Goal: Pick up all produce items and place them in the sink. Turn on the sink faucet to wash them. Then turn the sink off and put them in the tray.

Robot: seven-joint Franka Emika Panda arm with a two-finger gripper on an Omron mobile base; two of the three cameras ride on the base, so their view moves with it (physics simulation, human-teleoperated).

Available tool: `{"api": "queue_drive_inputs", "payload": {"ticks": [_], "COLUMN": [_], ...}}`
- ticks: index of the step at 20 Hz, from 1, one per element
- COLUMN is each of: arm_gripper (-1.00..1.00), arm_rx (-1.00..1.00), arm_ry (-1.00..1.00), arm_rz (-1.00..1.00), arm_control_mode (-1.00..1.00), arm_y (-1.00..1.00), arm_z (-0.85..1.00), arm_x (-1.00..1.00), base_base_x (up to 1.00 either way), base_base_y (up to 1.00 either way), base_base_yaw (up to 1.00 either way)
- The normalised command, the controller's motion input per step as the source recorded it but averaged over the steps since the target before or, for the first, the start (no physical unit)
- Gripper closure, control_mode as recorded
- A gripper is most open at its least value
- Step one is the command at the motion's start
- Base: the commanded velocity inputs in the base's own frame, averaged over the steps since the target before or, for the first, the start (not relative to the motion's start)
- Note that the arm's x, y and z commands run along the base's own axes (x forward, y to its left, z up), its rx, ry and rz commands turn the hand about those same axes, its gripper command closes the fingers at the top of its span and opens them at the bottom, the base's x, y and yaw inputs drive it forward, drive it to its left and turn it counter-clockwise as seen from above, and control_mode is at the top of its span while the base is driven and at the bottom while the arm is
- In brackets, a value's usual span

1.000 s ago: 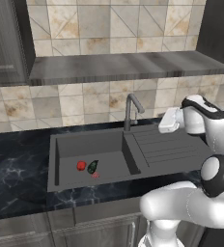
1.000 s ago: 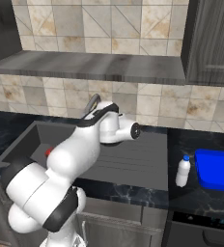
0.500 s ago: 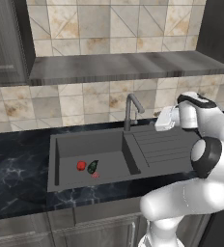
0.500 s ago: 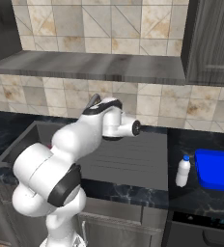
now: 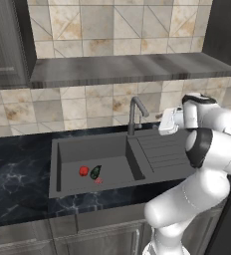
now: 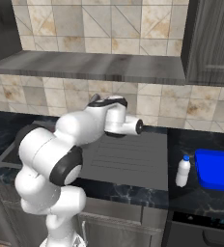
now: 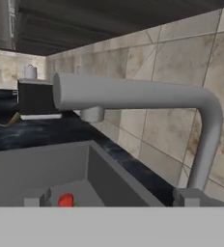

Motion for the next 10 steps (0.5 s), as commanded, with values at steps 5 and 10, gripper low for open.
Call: {"api": "queue_drive_inputs", "payload": {"ticks": [5,10], "arm_gripper": [-1.00,-1.00], "arm_rx": [0.00,0.00], "arm_ry": [-0.03,-0.03], "arm_rz": [0.07,0.06], "arm_control_mode": [-1.00,-1.00], "arm_y": [0.07,0.10], "arm_z": [-0.04,-0.01], "arm_x": [0.16,0.15], "base_base_x": [0.00,0.00], "base_base_y": [0.00,0.00], "base_base_yaw": [0.00,0.00]}}
